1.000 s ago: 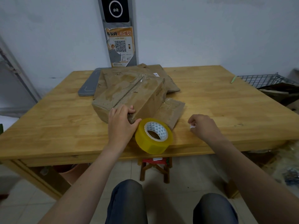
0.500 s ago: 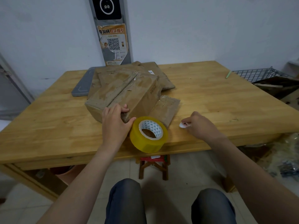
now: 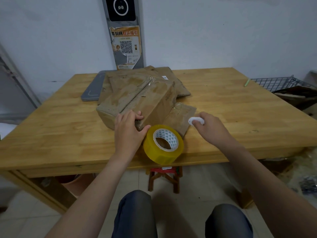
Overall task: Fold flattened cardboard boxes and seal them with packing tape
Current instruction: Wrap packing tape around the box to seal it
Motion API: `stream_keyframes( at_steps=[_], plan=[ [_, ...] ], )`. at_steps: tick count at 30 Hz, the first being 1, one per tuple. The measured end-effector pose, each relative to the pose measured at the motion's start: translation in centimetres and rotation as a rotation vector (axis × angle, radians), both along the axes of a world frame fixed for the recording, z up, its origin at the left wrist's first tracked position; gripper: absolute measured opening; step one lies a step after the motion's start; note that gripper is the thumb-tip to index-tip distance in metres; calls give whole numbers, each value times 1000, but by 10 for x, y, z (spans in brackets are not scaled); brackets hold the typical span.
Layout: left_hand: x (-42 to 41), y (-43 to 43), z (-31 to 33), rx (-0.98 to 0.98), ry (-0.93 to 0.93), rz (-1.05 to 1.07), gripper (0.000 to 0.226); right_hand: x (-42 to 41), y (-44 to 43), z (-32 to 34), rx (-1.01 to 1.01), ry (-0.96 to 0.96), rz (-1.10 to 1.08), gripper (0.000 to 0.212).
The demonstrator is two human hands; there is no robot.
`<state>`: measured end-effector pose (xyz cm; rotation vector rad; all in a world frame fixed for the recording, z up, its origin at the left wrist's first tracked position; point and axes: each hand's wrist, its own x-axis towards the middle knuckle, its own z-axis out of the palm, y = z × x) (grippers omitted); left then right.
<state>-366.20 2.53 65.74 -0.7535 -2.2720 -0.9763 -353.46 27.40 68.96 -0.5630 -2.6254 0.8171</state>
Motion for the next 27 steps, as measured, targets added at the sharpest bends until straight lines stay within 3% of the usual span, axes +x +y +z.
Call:
stream_keyframes(
  at_steps=[4,9,19,22,27],
  plan=[
    [-1,0,-1,6,-14,1,41,-3,-21,30,-102,165,71,29],
    [-2,-1,-2,18,-16,-14,42,-28,-47,52,-129,178,244,20],
    [-4,-5,3,-38,-111,3,39,-129,-71,78,146,91,350,29],
    [-7,-5,2,32,-173,-76,46,-155,-70,75,203,6,334,27],
    [-10,-9,-3,68,-165,-157,39,-157,-65,77,373,-77,426,25]
  ],
)
